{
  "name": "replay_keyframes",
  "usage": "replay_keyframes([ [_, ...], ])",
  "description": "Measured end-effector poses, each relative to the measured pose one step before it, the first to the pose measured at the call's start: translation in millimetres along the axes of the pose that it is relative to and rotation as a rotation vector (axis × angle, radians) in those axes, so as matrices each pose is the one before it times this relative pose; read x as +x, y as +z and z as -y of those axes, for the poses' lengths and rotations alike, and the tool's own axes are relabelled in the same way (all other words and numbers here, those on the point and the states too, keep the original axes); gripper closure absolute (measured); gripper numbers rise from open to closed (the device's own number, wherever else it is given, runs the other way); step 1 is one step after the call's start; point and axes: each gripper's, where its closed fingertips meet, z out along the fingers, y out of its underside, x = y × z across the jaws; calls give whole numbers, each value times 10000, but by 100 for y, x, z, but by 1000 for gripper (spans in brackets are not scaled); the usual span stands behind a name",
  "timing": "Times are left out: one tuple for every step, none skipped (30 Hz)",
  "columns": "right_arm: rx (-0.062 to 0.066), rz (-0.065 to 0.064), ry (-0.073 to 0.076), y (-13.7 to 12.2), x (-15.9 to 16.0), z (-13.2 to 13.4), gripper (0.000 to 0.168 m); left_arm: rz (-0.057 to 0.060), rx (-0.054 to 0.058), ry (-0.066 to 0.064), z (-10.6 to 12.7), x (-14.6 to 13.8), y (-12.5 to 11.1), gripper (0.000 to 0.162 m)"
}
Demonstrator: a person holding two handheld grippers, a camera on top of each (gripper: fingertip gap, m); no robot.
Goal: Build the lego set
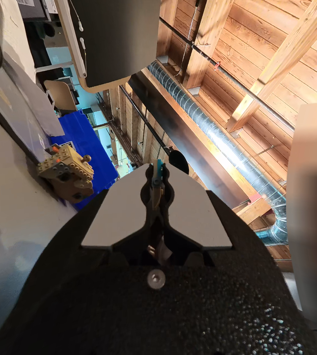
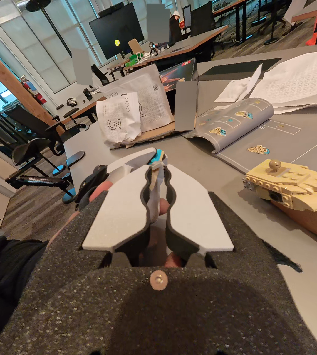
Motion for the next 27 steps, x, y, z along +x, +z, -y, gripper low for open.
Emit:
replay_keyframes([
  [-42,-60,-73,-8,8,-10,156,-54,28,42,27,107,-30,153],
  [-48,-41,-52,-15,-26,7,156,-7,1,-4,-14,20,-10,153],
  [-53,-35,-53,-8,-38,12,156,-13,-2,-25,-4,27,-7,153],
  [-63,-43,-59,9,-14,-13,156,-10,1,-38,7,19,-4,153],
  [-59,-32,-53,7,-39,12,156,-10,6,-29,14,13,-1,153],
  [-37,-23,-30,5,-63,16,156,-23,7,-49,21,47,-7,153],
  [-36,18,-9,18,-119,4,156,-18,27,-65,31,44,-14,153],
  [-32,85,29,26,-213,-4,156,-9,46,-66,40,32,-16,153],
  [-20,37,69,41,-145,-18,156,-7,55,-88,57,40,-22,154],
  [-15,51,28,22,-150,-24,156,-5,22,-102,11,29,-15,154],
  [-59,29,-1,71,-124,-102,156,-25,-10,-86,-35,49,-9,154],
  [-33,-26,-7,56,-34,-72,156,16,15,-80,2,-15,-20,154],
  [19,-20,-2,24,-24,-3,156,-1,16,-33,24,20,-18,154],
  [21,3,2,3,-54,39,156,-27,9,-42,24,56,-17,154],
  [6,-12,-7,-17,-37,24,156,-19,-9,-68,-12,40,-11,154],
  [-4,-19,-37,-21,-45,31,156,-25,-6,-55,1,52,7,154],
  [-6,-16,-40,-24,-61,24,156,-28,-1,-21,-3,59,-13,154],
  [-18,-22,-42,-23,-32,18,156,-9,-9,-10,-18,15,0,154],
  [-29,-36,-47,-17,-23,-8,155,9,-11,-20,-20,-17,5,154],
  [-19,-23,-26,-10,-28,-7,155,-4,5,-16,6,9,-2,154],
  [-4,-13,1,-16,-23,21,155,-14,5,-16,-1,33,-2,154],
  [-4,-12,30,-15,-18,9,155,-3,16,-31,-2,12,-4,154],
  [0,4,33,-2,-32,10,155,-14,28,-49,6,34,-6,153],
  [-9,-24,7,-6,11,5,155,0,7,-44,-20,5,-9,154],
  [-23,-36,-17,-17,32,-18,155,6,-7,1,-16,-13,1,154],
  [-9,-18,1,-8,4,15,155,2,-7,5,-23,1,2,154],
  [22,-2,20,-22,-5,43,155,-6,-4,-3,-6,19,2,153],
])
